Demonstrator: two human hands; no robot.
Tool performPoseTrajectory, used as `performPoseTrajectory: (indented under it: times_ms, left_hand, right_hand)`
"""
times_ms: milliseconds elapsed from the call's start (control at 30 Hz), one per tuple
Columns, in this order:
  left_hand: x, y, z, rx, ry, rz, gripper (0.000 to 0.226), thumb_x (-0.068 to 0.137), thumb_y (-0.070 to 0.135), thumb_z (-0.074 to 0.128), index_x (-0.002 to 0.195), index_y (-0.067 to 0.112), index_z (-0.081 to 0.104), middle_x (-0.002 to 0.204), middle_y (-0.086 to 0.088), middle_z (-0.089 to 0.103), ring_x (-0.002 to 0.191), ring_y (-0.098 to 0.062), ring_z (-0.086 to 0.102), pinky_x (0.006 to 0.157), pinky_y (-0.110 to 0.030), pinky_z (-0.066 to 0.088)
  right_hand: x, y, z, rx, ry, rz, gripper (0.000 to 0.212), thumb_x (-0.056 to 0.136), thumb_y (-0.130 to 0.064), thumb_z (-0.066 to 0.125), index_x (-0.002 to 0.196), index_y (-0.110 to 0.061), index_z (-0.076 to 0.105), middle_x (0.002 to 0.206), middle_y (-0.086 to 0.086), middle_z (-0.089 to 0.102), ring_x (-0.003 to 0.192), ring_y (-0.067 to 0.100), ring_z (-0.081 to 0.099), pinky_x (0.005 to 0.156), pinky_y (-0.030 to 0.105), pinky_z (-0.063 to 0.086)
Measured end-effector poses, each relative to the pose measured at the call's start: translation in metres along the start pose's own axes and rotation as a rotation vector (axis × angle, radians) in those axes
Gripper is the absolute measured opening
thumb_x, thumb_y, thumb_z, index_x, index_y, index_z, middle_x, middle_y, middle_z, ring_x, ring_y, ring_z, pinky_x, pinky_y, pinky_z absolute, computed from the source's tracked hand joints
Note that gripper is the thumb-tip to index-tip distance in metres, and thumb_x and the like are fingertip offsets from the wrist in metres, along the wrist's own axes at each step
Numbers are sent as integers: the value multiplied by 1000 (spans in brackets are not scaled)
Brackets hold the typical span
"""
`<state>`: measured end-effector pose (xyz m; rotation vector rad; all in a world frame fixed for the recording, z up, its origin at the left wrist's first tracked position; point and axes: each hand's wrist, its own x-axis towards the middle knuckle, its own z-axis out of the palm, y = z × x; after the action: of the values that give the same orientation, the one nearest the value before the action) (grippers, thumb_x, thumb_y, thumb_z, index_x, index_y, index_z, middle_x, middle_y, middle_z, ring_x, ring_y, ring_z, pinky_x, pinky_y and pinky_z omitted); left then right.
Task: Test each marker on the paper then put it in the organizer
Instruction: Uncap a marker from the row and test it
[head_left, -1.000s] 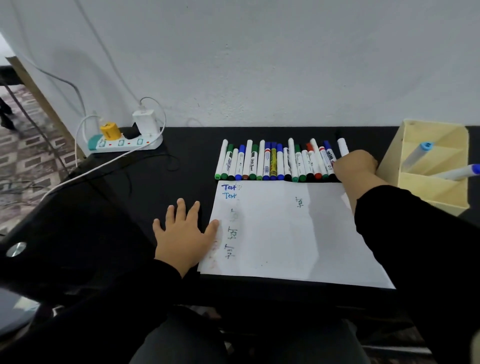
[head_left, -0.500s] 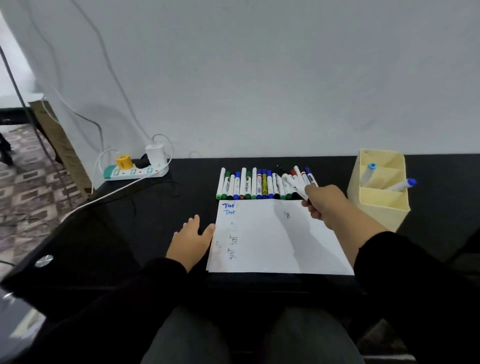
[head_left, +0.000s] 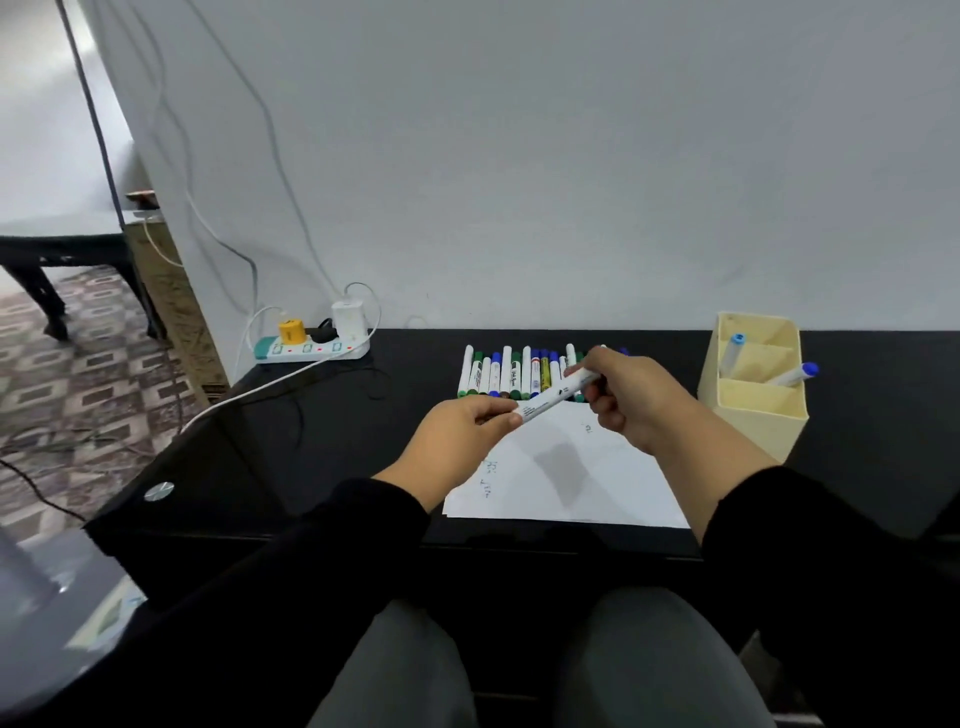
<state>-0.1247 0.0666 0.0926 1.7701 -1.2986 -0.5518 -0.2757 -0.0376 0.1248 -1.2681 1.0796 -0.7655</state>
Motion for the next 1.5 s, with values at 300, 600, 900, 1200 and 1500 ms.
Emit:
performPoseTrajectory:
  times_ms: [300, 600, 900, 1200, 1500]
  left_hand:
    - [1, 0, -11, -288, -111, -127, 14, 87, 22, 66, 100, 16, 67, 82, 2, 69, 72, -5, 60, 71, -15, 51]
    - [5, 0, -16, -251, -202, -242, 19, 86, 29, 66, 86, 10, 68, 69, 2, 65, 57, -3, 56, 56, -13, 48]
    - [4, -1, -17, -589, -297, -418, 19, 91, 24, 60, 85, 8, 68, 64, 3, 62, 54, -4, 55, 58, -14, 50]
    - [13, -4, -7, 9, 29, -112, 11, 91, 28, 59, 88, 21, 66, 75, 1, 63, 67, -14, 54, 62, -22, 44]
    - [26, -5, -11, -170, -14, -199, 19, 90, 25, 61, 86, 8, 70, 71, -2, 65, 62, -9, 55, 68, -22, 51]
  right_hand:
    - [-8, 17, 47, 101, -48, 55, 26, 92, -29, 56, 72, -13, 55, 49, 0, 41, 38, 9, 27, 39, 19, 19]
    - [-5, 20, 59, 20, -48, 59, 30, 87, -21, 59, 62, -14, 43, 37, -4, 33, 32, 8, 22, 35, 17, 20]
    - [7, 23, 66, 40, -113, -42, 17, 90, -8, 50, 91, 8, 56, 54, 3, 38, 47, 13, 31, 37, 15, 25]
    - [26, 14, 81, 28, -10, 92, 20, 85, -11, 48, 67, -13, 41, 47, 0, 36, 41, 11, 26, 38, 17, 23]
    - [41, 12, 86, 7, -55, 100, 20, 87, -13, 49, 67, -13, 44, 47, 0, 39, 42, 10, 29, 39, 19, 27]
